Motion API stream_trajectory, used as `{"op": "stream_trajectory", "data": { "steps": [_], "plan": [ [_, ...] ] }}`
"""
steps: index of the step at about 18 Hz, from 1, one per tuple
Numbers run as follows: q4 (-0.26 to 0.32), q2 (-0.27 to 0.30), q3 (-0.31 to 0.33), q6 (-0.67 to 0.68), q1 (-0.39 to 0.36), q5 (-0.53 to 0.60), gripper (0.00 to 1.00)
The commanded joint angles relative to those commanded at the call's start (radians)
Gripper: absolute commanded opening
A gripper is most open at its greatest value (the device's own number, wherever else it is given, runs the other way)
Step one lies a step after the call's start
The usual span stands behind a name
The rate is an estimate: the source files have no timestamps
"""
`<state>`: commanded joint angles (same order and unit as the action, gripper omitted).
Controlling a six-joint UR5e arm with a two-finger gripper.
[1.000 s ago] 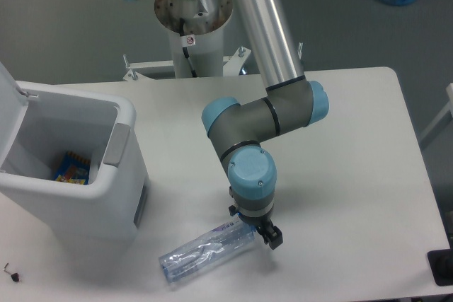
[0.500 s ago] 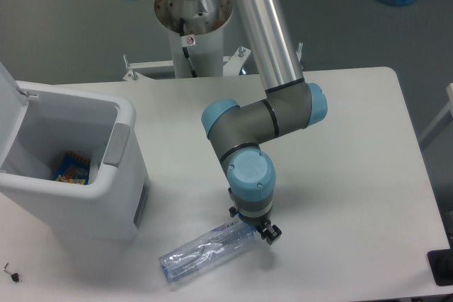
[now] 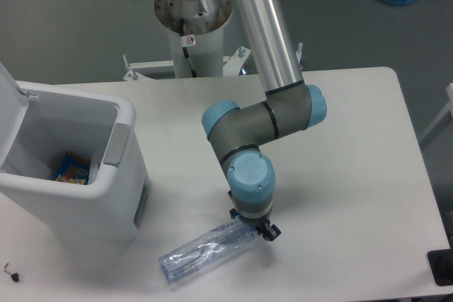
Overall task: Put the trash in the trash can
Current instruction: 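Close the gripper on the bottle near its cap, then lift the bottle and carry it over the trash bin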
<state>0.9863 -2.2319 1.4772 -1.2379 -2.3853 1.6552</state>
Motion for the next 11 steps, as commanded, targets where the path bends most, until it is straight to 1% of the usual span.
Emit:
{"op": "stream_trajectory", "data": {
  "steps": [1, 4, 8, 9, 10, 11],
  "plan": [
    [0.000, 0.002, 0.000, 0.000, 0.000, 0.000, 0.36],
    [0.000, 0.000, 0.002, 0.002, 0.000, 0.000, 0.34],
    [0.000, 0.012, 0.000, -0.002, -0.005, -0.012, 0.32],
    [0.002, 0.015, 0.000, -0.002, -0.008, -0.012, 0.27],
    [0.002, 0.020, 0.000, -0.003, -0.009, -0.012, 0.24],
    [0.002, 0.021, 0.002, -0.003, -0.011, -0.011, 0.24]
  ]
}}
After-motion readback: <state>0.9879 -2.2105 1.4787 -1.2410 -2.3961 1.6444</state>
